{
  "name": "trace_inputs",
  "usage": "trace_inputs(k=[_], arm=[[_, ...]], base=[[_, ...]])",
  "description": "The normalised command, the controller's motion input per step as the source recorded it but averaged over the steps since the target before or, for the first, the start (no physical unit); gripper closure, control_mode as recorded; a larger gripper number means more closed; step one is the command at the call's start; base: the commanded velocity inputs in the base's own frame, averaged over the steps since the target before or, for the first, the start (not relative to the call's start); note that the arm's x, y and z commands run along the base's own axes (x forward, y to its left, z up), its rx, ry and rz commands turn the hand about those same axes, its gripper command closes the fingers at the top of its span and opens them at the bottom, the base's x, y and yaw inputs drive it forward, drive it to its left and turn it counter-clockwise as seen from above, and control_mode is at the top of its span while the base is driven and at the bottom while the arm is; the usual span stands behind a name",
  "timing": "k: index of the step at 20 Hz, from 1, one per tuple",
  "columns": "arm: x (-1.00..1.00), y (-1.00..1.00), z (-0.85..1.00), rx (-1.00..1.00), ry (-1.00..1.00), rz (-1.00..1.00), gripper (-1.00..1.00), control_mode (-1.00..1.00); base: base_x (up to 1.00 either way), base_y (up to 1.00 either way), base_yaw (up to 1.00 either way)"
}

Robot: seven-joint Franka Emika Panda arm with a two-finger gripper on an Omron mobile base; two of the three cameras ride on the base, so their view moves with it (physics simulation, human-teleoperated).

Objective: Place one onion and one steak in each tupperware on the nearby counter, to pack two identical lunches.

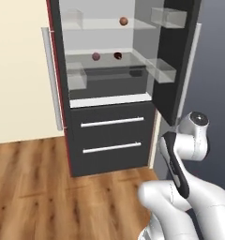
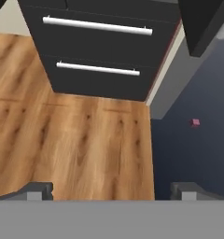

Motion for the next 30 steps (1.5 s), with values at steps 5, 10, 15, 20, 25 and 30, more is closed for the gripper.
trace_inputs(k=[5,10,15,20,25,30], arm=[[0.0,0.0,0.0,0.0,0.0,0.0,-1.0,1.0],[0.0,0.0,0.0,0.0,0.0,0.0,-1.0,1.0],[0.0,0.0,0.0,0.0,0.0,0.0,-1.0,1.0],[0.0,0.0,0.0,0.0,0.0,0.0,-1.0,1.0],[0.0,0.0,0.0,0.0,0.0,0.0,-1.0,1.0],[0.0,0.0,0.0,0.0,0.0,0.0,-1.0,1.0]], base=[[0.76,0.02,-0.1],[0.73,0.06,-0.06],[0.72,0.0,-0.04],[0.7,0.04,-0.02],[0.71,0.09,-0.02],[0.73,0.14,-0.04]])
